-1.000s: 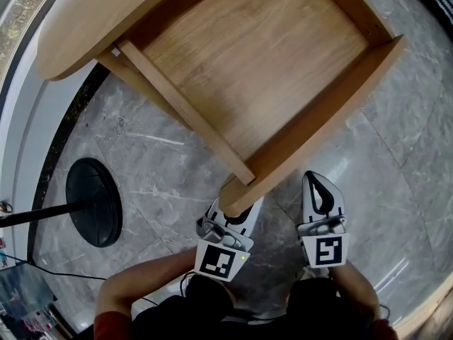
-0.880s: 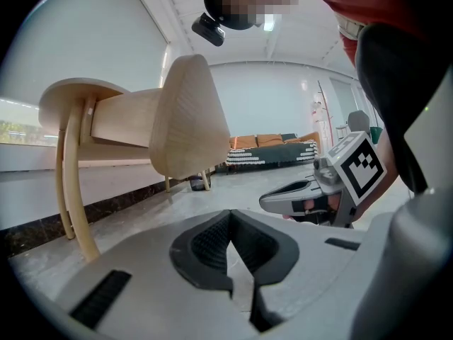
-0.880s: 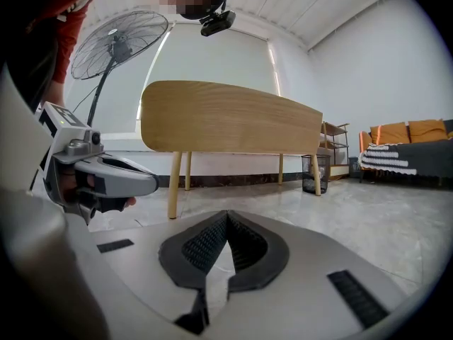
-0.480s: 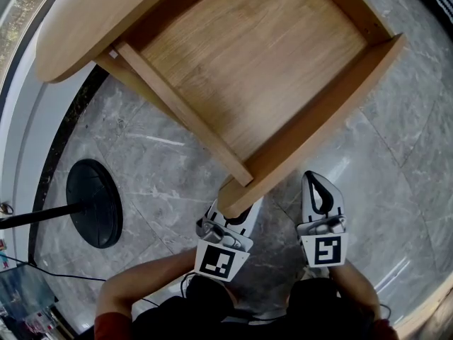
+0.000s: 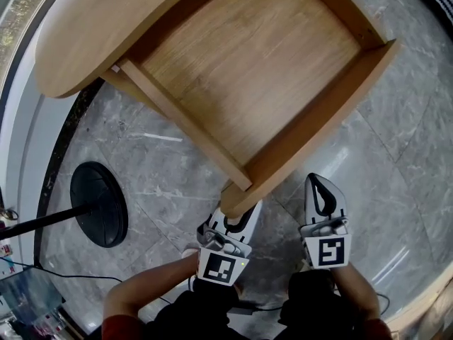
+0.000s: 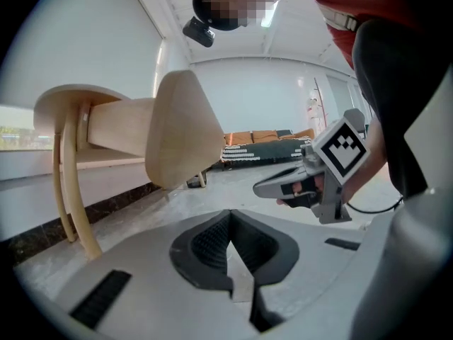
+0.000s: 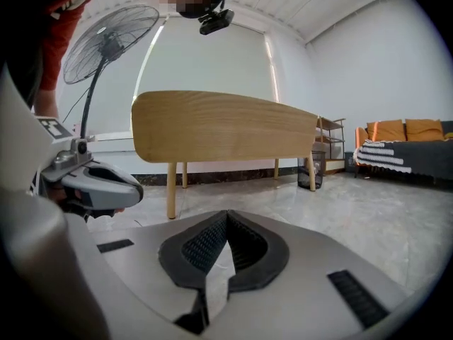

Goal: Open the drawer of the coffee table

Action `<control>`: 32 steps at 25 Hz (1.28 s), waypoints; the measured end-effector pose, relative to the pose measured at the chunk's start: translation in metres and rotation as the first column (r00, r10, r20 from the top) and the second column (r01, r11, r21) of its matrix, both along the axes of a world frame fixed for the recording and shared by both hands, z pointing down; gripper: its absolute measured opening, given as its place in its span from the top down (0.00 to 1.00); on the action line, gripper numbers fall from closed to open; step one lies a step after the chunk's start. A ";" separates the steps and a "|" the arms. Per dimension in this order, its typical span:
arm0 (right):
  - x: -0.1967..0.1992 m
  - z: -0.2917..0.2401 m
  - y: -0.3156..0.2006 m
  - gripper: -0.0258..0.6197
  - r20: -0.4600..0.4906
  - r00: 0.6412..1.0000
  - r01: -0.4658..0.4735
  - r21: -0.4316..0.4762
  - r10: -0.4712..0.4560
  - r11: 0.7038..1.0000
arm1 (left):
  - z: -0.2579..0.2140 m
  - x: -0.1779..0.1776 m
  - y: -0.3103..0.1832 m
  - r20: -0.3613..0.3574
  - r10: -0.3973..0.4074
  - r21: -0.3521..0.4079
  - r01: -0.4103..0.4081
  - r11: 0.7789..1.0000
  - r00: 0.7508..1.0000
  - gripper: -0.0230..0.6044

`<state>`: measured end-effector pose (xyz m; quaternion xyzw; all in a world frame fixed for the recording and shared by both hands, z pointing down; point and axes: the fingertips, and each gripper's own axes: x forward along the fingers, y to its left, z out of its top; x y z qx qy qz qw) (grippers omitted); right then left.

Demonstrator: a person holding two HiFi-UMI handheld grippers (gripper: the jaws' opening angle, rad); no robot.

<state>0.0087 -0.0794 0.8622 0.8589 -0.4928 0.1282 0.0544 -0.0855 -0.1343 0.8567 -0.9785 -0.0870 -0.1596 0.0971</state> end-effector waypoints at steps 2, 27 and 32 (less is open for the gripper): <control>-0.002 -0.022 0.007 0.96 0.017 1.000 0.000 -0.028 0.001 1.000 | -0.026 -0.012 0.007 -0.062 0.005 0.006 -0.005 1.000 0.998 0.95; 0.009 -0.681 -0.022 0.96 0.014 0.998 0.056 -0.038 -0.055 0.998 | -0.662 -0.030 -0.097 -0.098 -0.555 -0.088 0.548 0.832 0.826 0.95; 0.027 -0.802 -0.034 0.96 -0.035 0.999 0.031 0.035 -0.030 0.999 | -0.769 -0.026 -0.109 -0.167 -0.553 -0.108 0.542 0.833 0.817 0.95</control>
